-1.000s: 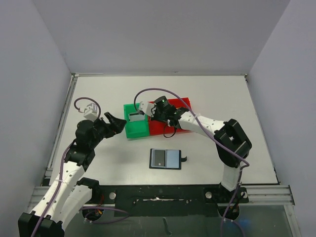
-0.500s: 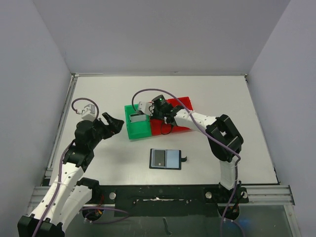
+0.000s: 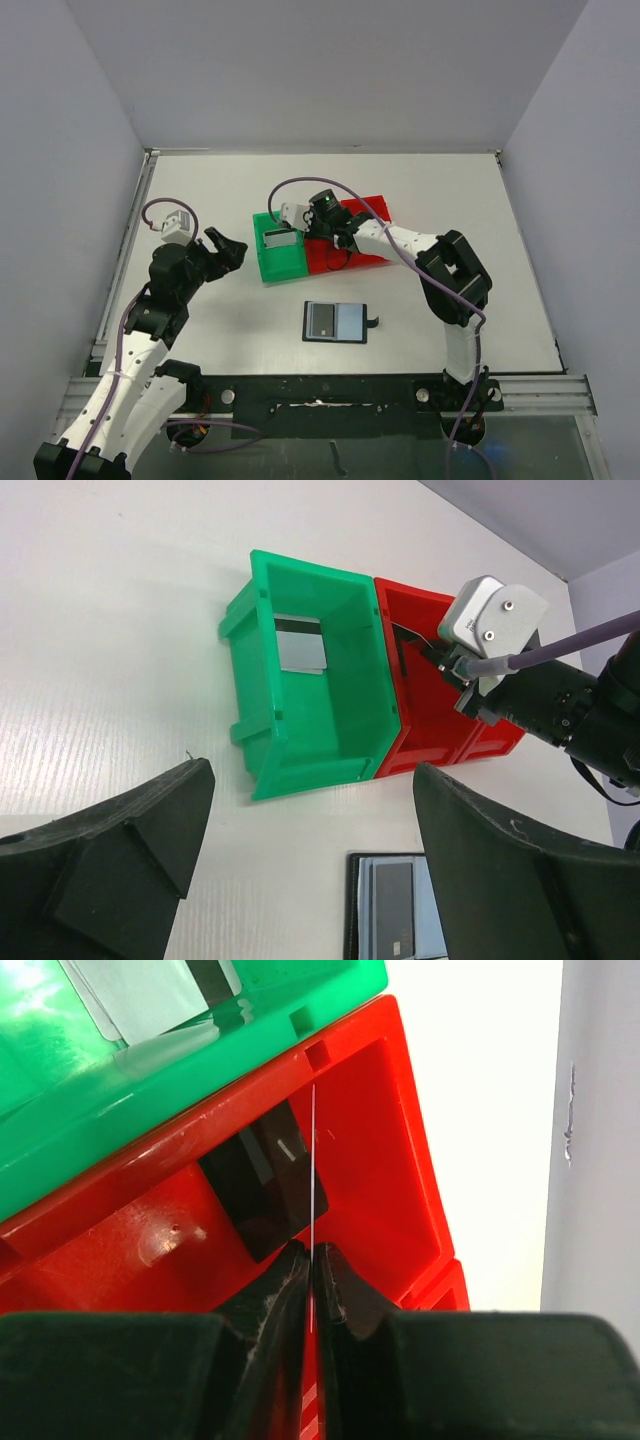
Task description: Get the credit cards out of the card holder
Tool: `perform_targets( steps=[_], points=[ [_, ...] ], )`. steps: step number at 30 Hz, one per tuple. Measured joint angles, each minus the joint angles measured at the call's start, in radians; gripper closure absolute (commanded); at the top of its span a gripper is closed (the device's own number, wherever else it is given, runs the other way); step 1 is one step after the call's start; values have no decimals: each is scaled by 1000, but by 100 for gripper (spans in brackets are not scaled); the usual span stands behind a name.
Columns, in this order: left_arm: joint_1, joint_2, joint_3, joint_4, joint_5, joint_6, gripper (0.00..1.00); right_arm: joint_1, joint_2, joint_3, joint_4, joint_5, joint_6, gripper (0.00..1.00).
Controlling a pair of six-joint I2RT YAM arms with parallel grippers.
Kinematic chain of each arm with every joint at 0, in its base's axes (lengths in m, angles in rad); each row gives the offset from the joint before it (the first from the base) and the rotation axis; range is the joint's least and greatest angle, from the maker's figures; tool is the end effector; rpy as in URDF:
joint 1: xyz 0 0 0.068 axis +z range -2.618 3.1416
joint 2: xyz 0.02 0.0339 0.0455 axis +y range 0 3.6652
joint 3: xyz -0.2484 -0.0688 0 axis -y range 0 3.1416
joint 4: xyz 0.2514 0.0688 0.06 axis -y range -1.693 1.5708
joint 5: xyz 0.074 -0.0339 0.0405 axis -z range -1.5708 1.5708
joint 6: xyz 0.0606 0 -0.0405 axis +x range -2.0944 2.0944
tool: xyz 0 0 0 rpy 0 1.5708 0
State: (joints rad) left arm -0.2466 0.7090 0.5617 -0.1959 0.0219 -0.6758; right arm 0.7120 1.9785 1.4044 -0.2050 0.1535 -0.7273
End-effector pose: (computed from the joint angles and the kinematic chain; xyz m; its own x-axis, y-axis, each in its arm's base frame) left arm 0.2088 -0.0539 0.2524 -0.4198 -0.5392 -0.7301 0.0019 0.8039 -0.5948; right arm 0.3524 0.2919 0.1613 -0.0228 -0.8876 -0.4601 -0.7744 0.3067 -0.5533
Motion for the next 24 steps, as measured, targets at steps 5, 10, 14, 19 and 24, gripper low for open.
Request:
perform_targets(
  steps=[5, 10, 14, 19, 24],
  points=[
    [0, 0, 0, -9, 1, 4, 18, -2, 0, 0, 19, -8, -6, 92],
    [0, -2, 9, -21, 1, 10, 18, -8, 0, -2, 33, -8, -21, 91],
    [0, -8, 19, -26, 2, 15, 18, -12, 0, -2, 35, -8, -31, 91],
    [0, -8, 23, -29, 7, 19, 18, -12, 7, -2, 32, -8, -48, 90],
    [0, -8, 23, -30, 13, 27, 18, -11, 39, -2, 24, -11, -53, 87]
  ],
)
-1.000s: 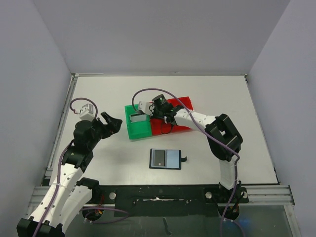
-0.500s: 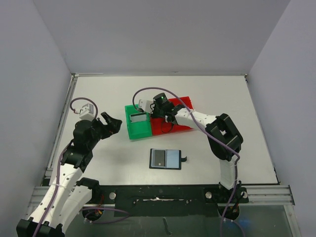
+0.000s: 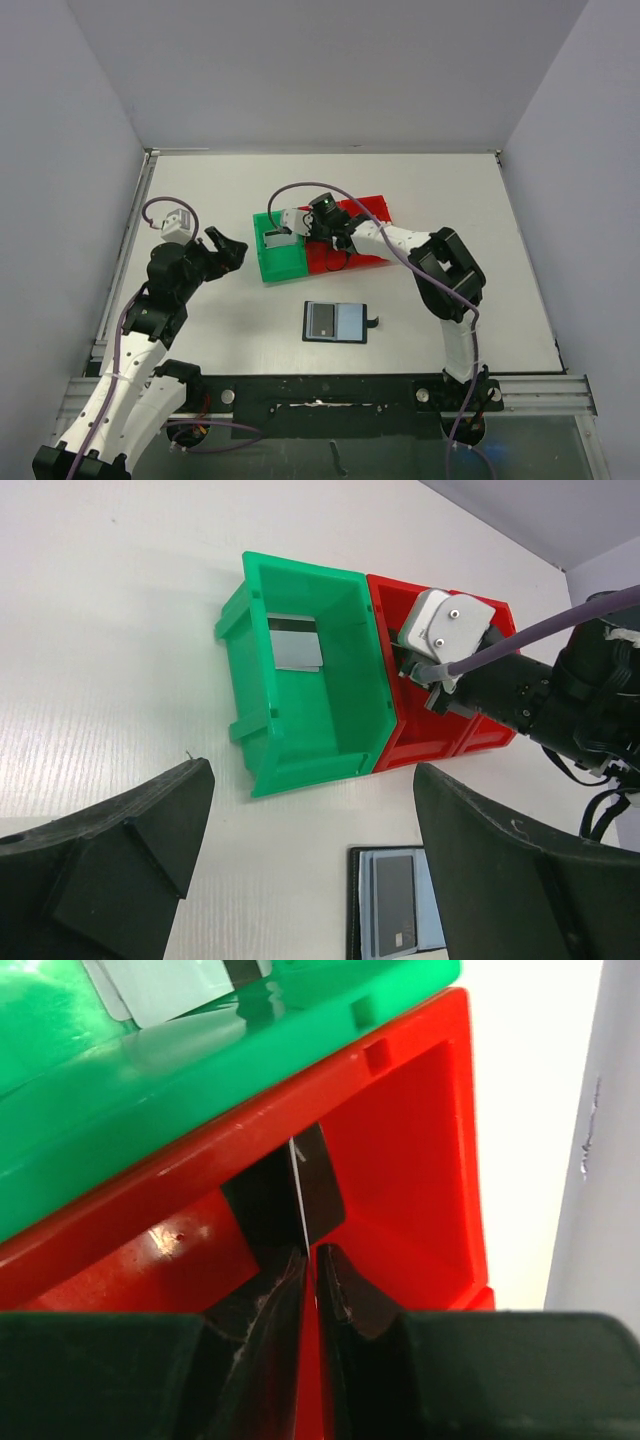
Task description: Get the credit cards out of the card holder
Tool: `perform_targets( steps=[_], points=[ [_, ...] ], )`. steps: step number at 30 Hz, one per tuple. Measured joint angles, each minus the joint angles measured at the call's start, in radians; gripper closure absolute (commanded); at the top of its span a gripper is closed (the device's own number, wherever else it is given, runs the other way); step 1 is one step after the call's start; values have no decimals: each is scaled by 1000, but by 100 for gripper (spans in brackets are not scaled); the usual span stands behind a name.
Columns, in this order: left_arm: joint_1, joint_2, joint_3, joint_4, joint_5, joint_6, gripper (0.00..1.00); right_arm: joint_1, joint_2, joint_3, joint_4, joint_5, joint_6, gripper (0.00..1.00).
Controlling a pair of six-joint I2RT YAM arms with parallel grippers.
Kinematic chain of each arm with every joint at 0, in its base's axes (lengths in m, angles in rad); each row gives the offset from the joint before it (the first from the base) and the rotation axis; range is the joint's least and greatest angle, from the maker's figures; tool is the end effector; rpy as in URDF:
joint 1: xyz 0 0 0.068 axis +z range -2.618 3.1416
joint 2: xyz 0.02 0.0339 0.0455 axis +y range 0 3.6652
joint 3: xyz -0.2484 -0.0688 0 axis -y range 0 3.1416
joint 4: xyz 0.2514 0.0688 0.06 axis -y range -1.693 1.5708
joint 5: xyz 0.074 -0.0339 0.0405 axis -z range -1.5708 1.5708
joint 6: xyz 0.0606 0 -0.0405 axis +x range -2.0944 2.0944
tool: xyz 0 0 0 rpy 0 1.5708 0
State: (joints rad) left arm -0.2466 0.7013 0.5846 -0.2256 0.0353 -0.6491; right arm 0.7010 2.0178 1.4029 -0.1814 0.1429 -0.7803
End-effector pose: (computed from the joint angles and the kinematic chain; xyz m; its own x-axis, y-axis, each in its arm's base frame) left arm 0.2067 -0.0542 0.2589 -0.4263 -0.5156 -0.7433 0.0233 0.8151 -0.5788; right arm 0.3579 0.2908 0.1457 0.0074 -0.9050 -0.4254 -0.7839 0.2589 -0.5643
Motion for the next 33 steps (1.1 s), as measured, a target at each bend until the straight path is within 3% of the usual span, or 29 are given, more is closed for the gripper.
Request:
perform_targets(
  steps=[5, 8, 25, 28, 33],
  points=[
    [0, 2, 0, 0, 11, 3, 18, 1, 26, 0, -12, -3, -16, 78],
    [0, 4, 0, 0, 19, 4, 18, 1, 32, 0, -26, -8, -22, 68],
    [0, 13, 4, -2, 42, 8, 18, -20, 20, 0, -26, -96, 87, 57],
    [0, 19, 6, -2, 52, 8, 18, -39, -27, -8, -3, -143, 162, 53],
    [0, 31, 7, 5, 81, 5, 18, -82, -259, -136, 148, -195, 357, 42]
  ],
)
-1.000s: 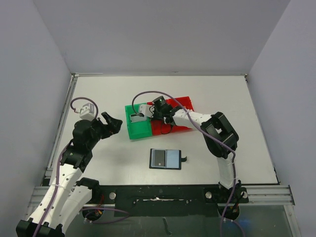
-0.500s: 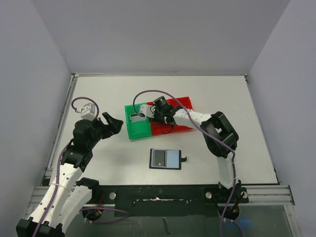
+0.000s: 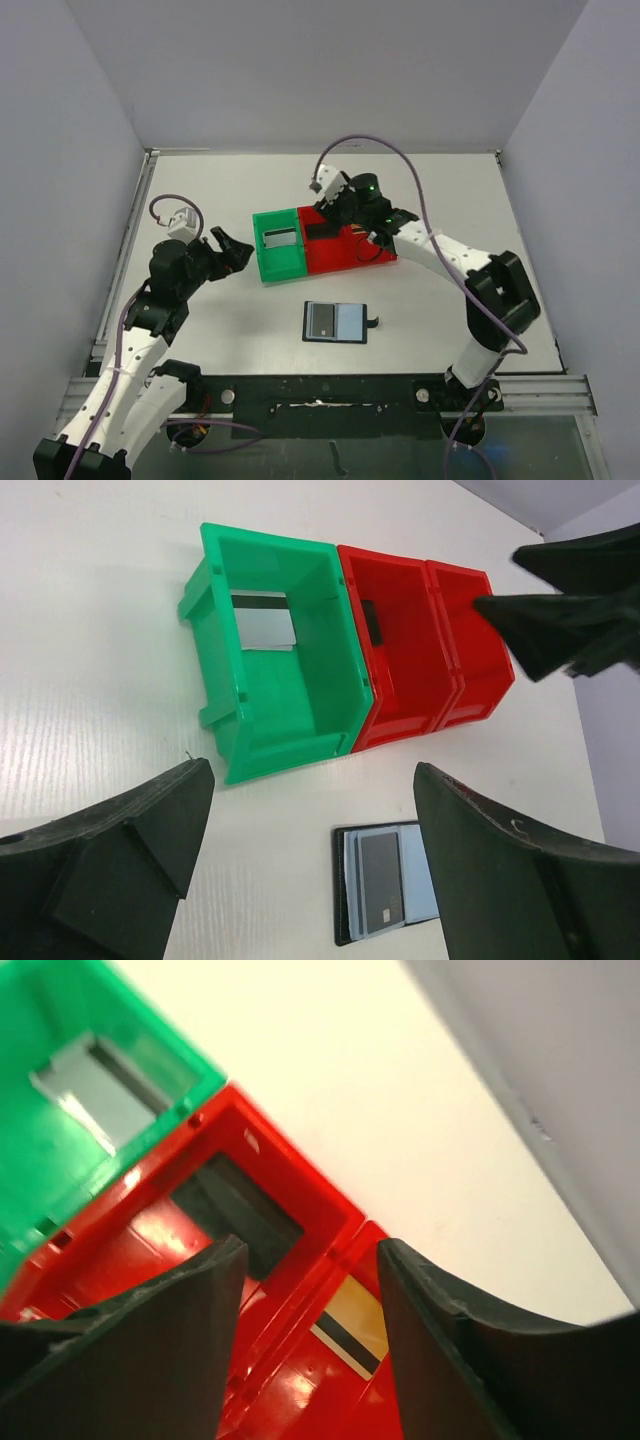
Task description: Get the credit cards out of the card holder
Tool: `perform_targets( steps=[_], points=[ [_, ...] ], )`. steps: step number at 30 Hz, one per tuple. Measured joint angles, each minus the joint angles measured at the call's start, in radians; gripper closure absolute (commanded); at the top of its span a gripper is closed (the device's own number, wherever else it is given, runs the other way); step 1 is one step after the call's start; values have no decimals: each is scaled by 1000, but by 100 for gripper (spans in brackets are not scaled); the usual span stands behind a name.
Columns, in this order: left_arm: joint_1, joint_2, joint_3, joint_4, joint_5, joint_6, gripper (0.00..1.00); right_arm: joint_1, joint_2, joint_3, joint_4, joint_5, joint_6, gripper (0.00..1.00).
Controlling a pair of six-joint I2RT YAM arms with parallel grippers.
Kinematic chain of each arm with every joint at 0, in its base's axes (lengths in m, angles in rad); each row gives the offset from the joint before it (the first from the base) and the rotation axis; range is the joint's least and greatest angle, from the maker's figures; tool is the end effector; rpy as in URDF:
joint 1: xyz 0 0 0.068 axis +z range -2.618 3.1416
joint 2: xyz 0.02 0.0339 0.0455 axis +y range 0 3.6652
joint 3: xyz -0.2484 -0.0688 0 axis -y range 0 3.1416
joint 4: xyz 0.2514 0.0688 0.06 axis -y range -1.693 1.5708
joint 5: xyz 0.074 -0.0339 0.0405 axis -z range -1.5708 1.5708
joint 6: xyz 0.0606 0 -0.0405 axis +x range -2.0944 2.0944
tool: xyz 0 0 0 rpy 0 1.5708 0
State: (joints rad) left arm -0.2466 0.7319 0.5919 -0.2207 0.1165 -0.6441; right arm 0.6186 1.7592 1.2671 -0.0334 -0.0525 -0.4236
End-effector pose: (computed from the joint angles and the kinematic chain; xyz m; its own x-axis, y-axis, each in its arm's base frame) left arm 0.2098 -0.0601 0.2565 -0.4826 -0.4935 -0.7235 0.0727 0.8007 -0.5946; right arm 0.3508 0.2536 0.2241 -0.1193 -0.5888 -0.7994 -0.7296 0.5981 -0.3316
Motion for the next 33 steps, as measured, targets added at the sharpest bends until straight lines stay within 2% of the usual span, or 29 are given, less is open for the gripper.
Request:
perform_targets(
  steps=[3, 4, 9, 13, 16, 21, 27, 31, 33],
  points=[
    [0, 13, 0, 20, 26, -6, 18, -23, -156, -110, 124, -12, 169, 28],
    [0, 18, 0, 28, 35, -8, 18, -29, -196, -143, 158, -11, 227, 26],
    [3, 64, 0, 80, 97, -36, 18, -82, -337, -298, 223, -55, 608, 27],
    [6, 120, 0, 111, 165, -44, 18, -170, -355, -458, 286, -161, 899, 33],
    [6, 171, 0, 112, 234, -39, 18, -188, -354, -577, 292, -218, 1054, 34],
    [-12, 217, -15, 154, 363, -50, 19, -72, -360, -618, 290, -215, 1183, 35],
    [-109, 201, -25, 78, 381, -40, 19, 128, -443, -699, 301, -124, 1297, 36],
    [-140, 167, -43, 34, 364, -51, 19, 159, -499, -816, 303, -66, 1382, 33],
    [-145, 157, -63, 35, 351, -78, 20, 159, -521, -835, 270, -37, 1415, 34]
  ],
)
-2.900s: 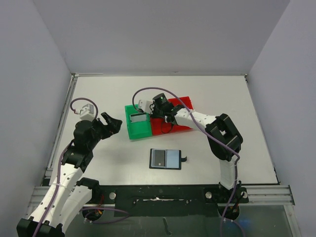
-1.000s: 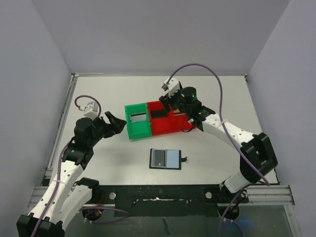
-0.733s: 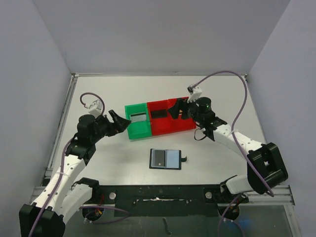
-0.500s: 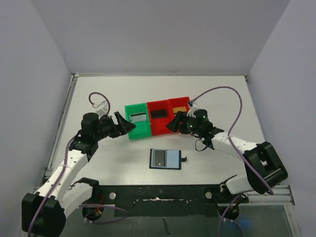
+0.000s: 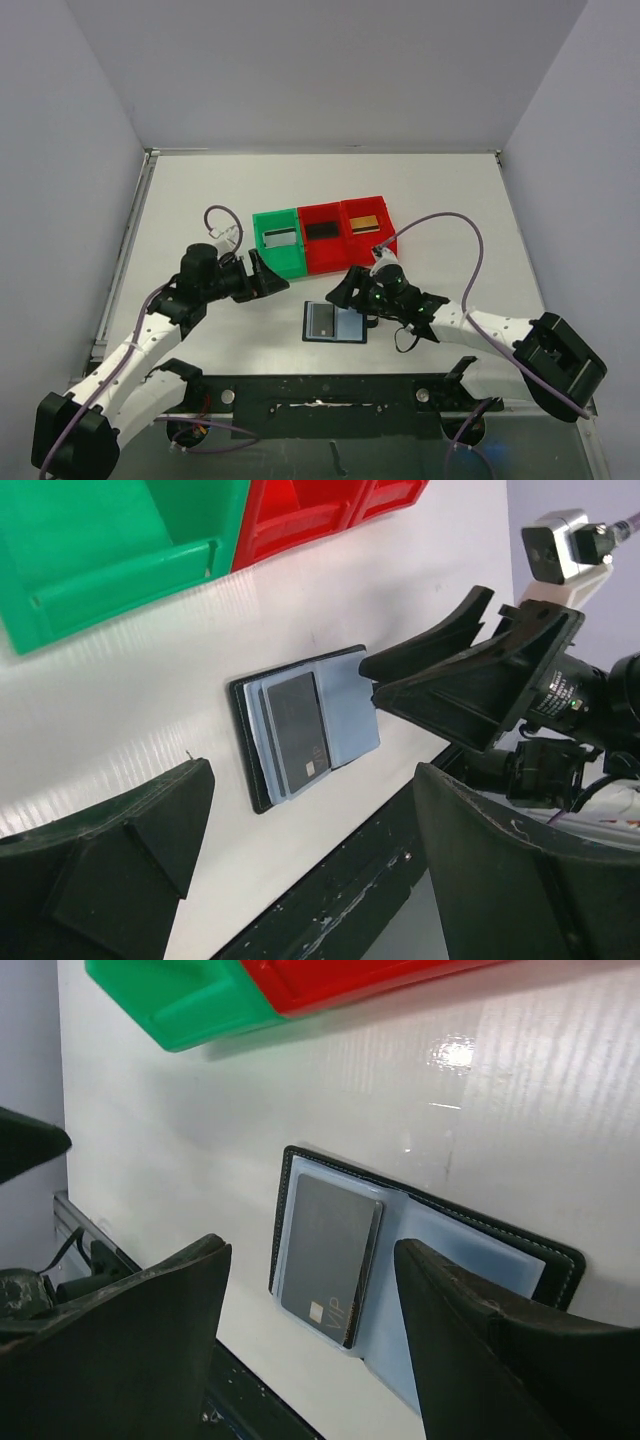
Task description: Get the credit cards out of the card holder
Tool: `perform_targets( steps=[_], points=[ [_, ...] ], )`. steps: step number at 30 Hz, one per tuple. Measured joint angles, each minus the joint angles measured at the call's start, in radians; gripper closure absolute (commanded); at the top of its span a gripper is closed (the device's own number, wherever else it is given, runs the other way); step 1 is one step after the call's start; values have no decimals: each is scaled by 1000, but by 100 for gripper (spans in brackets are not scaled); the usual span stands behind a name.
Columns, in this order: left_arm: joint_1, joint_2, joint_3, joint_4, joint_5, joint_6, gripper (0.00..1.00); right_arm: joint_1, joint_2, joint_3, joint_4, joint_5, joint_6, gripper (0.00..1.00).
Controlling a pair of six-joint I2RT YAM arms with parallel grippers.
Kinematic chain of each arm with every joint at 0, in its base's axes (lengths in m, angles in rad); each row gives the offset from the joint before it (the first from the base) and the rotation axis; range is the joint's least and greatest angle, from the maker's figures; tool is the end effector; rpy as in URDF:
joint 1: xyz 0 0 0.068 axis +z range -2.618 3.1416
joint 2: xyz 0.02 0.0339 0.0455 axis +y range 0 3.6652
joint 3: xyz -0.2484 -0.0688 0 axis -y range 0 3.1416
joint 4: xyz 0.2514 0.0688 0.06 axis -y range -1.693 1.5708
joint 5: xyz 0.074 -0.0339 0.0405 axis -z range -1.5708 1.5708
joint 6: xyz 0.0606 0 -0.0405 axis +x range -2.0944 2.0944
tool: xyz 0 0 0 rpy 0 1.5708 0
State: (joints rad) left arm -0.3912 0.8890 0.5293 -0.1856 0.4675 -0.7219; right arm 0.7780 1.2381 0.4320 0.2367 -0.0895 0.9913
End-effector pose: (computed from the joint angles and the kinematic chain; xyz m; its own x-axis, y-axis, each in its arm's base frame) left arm 0.2017 -0.1127 0.2076 -0.8202 -0.2998 -0.4872 0.2060 0.6398 -0.7404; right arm 0.1881 0.1929 0.1360 -0.8401 0.3422 -0.4209 -0.0908 0.6762 0.7311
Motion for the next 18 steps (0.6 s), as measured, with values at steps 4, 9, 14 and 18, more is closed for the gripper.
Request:
perform_targets(
  steps=[4, 9, 14, 18],
  points=[
    [-1, 22, -19, -13, -12, -70, 27, -8, -39, 0, -74, 34, 88, 41],
    [-37, 118, -19, -34, -14, -149, 29, -11, -72, 0, -154, 18, 183, 45],
    [-121, 141, -25, 6, -26, -192, 35, -11, -64, 4, -163, -17, 189, 51],
    [-176, 176, -26, 45, -46, -225, 37, -11, -32, 29, -166, -34, 189, 53]
  ],
)
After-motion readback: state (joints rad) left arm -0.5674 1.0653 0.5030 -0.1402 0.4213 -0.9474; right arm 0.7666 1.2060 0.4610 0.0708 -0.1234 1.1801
